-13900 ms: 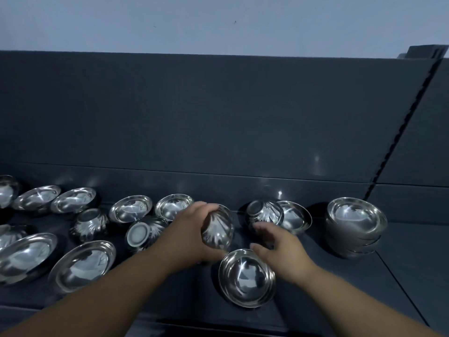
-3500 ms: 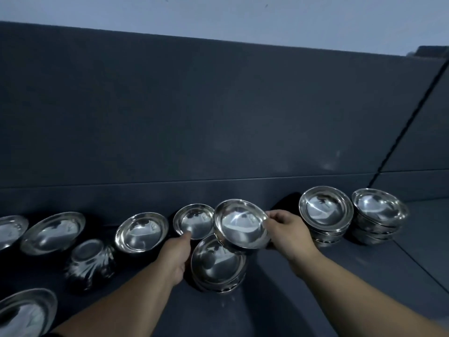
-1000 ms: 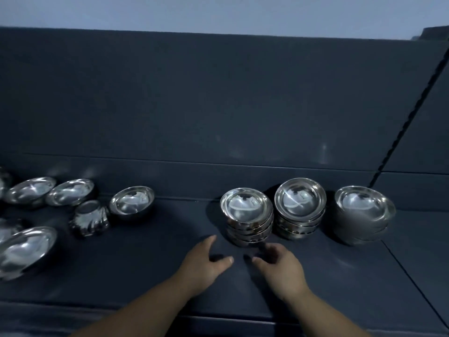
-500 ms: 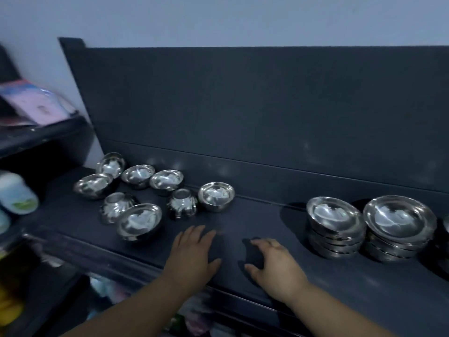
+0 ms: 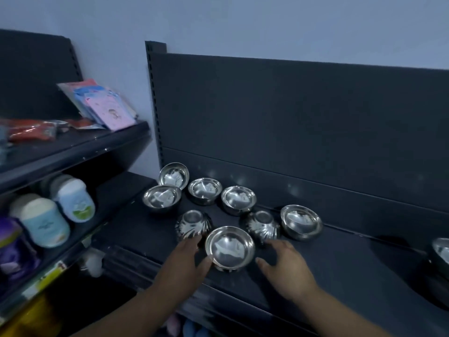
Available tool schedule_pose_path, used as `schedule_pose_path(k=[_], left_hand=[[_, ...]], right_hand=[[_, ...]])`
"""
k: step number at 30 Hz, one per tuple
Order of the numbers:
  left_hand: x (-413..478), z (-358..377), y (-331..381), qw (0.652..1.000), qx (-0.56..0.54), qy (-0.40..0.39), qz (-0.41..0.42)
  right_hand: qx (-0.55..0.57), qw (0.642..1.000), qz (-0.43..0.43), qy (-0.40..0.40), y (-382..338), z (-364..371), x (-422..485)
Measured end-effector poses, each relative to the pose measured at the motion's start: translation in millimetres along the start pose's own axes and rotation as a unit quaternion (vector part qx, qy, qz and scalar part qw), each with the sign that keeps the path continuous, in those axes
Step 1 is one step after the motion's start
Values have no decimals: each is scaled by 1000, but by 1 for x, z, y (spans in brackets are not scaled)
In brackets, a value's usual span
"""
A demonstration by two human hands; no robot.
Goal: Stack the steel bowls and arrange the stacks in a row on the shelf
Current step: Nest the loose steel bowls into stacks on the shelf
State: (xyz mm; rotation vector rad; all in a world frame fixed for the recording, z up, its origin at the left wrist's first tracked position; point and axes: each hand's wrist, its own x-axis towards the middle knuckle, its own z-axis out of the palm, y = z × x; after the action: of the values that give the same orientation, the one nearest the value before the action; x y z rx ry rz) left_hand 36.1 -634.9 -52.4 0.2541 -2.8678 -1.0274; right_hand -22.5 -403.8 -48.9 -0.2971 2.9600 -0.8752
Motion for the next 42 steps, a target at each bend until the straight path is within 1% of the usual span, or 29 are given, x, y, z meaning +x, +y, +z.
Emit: schedule_pose_path(k=[2,6,11,14,17,18,19,21,22,23,25,27,29,31,33,36,39,42], left_hand=[[6,5,-3,999,-37,-18,-10],[17,15,1,996,-84,-39,6],[28,21,14,994,-101,-44,-6],[32,25,23,993,-104,-56,-9],[34,29,33,994,-99,-53,-8],[34,31,37,994,-99,-51,-10],[34,32,40,994,-98,-49,-14],[34,36,46,994,-97,-46,-25],[34,38,48,994,-95,-44,-28],[34,39,50,994,-94,-41,-26],[35,40,52,995,-90,-42,-31],[36,42,52,994,-88,-41,-42],[39,44,50,992,-95,-41,-65],[41,43,50,990,-101,-33,-88],[44,40,54,988,-118,-8,-96],[45,32,62,978,-182,29,-98],[47,28,63,966,-231,16,-111],[46,30,61,967,-224,-7,-122]], right_hand=[[-5,1000,20,21,-1,1,6],[-10,996,61,69,14,-8,17],[-17,985,102,139,42,-23,37],[24,974,147,170,58,-28,53],[100,958,219,157,69,-34,67],[137,946,258,143,73,-35,72],[192,926,299,128,75,-36,75],[352,861,354,103,79,-35,80],[417,828,362,95,81,-35,83],[455,808,364,89,84,-35,84],[495,785,361,94,89,-36,84],[514,776,346,120,88,-41,81],[504,788,317,154,79,-52,75],[489,816,263,158,63,-65,68],[457,856,210,118,44,-75,63],[376,913,157,27,21,-76,54],[294,948,120,-21,5,-67,48],[229,967,106,-32,-1,-60,46]])
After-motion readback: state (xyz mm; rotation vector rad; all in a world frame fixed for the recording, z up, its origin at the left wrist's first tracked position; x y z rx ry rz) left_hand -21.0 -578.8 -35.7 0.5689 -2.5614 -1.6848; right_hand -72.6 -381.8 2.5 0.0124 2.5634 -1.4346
